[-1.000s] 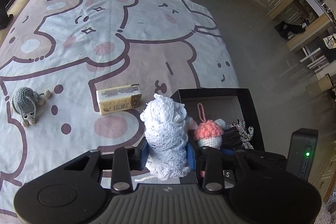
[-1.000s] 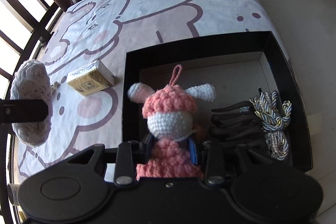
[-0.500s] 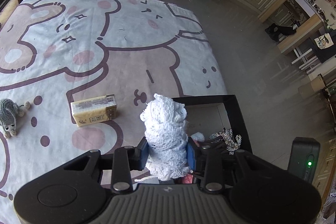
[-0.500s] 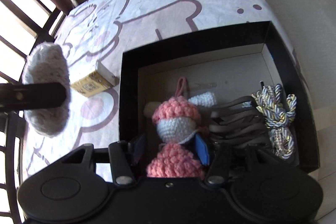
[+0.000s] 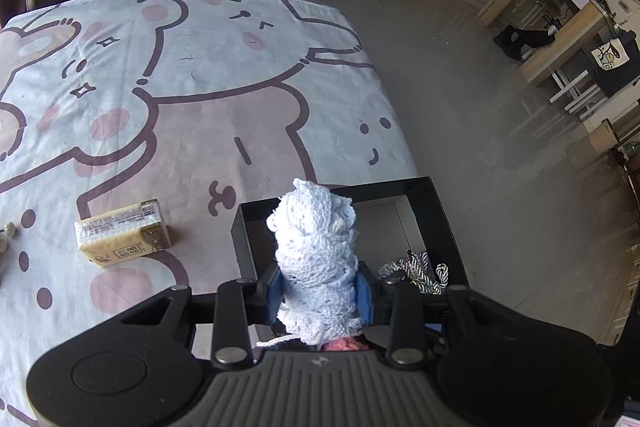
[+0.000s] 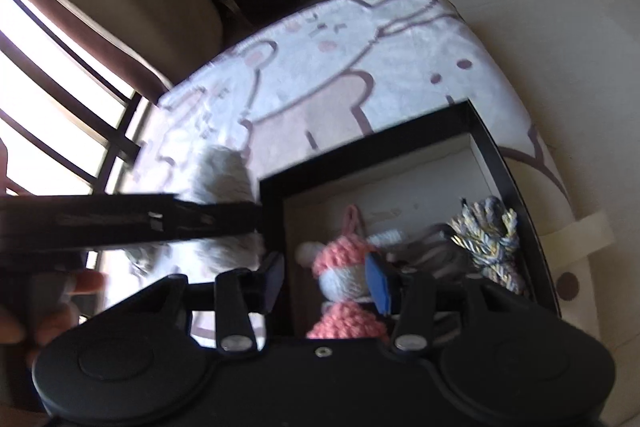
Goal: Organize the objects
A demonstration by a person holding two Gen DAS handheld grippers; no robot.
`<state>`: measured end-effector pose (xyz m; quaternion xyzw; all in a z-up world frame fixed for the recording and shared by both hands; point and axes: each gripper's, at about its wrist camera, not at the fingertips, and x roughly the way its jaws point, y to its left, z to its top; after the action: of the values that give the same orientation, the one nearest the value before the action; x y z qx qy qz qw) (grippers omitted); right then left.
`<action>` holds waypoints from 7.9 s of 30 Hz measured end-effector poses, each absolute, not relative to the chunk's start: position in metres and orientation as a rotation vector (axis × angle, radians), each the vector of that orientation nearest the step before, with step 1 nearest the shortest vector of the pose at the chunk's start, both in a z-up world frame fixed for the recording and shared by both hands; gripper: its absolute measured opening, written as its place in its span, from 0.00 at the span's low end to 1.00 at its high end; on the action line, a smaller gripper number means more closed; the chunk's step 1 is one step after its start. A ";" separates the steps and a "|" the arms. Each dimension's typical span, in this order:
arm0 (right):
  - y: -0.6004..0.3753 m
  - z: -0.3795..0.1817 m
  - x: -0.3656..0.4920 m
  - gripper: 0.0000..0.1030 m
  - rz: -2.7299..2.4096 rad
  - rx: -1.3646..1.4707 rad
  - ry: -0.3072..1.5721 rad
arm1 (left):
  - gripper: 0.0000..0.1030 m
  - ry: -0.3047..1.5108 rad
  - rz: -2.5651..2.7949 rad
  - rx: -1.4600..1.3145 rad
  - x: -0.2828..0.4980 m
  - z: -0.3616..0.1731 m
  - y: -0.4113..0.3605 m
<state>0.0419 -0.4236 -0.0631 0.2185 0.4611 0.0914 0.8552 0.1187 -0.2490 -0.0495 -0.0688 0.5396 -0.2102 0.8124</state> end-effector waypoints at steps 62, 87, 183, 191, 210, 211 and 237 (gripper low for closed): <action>-0.450 -0.077 0.023 0.46 0.154 0.256 1.063 | 0.17 1.248 -0.559 -0.399 0.170 -0.133 -0.333; -0.454 -0.086 0.024 0.46 0.154 0.272 1.076 | 0.43 1.320 -0.473 -0.600 0.185 -0.152 -0.319; -0.419 -0.053 0.026 1.00 -0.255 0.110 1.056 | 1.00 1.155 -0.328 0.202 0.112 -0.063 -0.192; -0.418 -0.051 0.022 1.00 -0.262 0.106 1.060 | 1.00 1.149 -0.328 0.191 0.113 -0.064 -0.191; -0.407 -0.054 0.028 1.00 -0.270 0.105 1.062 | 1.00 1.153 -0.304 0.163 0.122 -0.064 -0.170; -0.406 -0.054 0.029 1.00 -0.271 0.108 1.060 | 1.00 1.151 -0.296 0.161 0.122 -0.064 -0.167; -0.287 -0.047 0.088 1.00 -0.105 0.019 1.048 | 1.00 1.113 -0.077 -0.046 0.141 -0.055 -0.009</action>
<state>0.0884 -0.2875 -0.0470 0.0092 0.5003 -0.0499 0.8644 0.1409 -0.0089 -0.0550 -0.0218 0.5282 -0.0367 0.8481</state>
